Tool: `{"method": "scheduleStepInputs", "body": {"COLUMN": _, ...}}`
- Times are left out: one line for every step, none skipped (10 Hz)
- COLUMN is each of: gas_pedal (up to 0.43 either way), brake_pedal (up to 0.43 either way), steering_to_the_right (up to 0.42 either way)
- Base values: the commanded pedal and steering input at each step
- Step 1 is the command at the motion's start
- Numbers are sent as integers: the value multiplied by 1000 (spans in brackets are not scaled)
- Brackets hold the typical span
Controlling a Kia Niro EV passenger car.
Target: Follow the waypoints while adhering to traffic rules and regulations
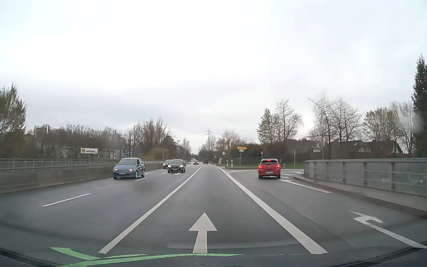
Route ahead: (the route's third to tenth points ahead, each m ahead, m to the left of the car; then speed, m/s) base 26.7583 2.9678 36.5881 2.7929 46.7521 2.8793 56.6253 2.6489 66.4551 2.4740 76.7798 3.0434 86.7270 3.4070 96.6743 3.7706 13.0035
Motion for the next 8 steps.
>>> {"method": "scheduleStepInputs", "body": {"gas_pedal": 169, "brake_pedal": 0, "steering_to_the_right": -1}}
{"method": "scheduleStepInputs", "body": {"gas_pedal": 169, "brake_pedal": 0, "steering_to_the_right": -1}}
{"method": "scheduleStepInputs", "body": {"gas_pedal": 169, "brake_pedal": 0, "steering_to_the_right": -1}}
{"method": "scheduleStepInputs", "body": {"gas_pedal": 169, "brake_pedal": 0, "steering_to_the_right": -1}}
{"method": "scheduleStepInputs", "body": {"gas_pedal": 169, "brake_pedal": 0, "steering_to_the_right": -1}}
{"method": "scheduleStepInputs", "body": {"gas_pedal": 169, "brake_pedal": 0, "steering_to_the_right": -1}}
{"method": "scheduleStepInputs", "body": {"gas_pedal": 169, "brake_pedal": 0, "steering_to_the_right": -1}}
{"method": "scheduleStepInputs", "body": {"gas_pedal": 169, "brake_pedal": 0, "steering_to_the_right": -1}}
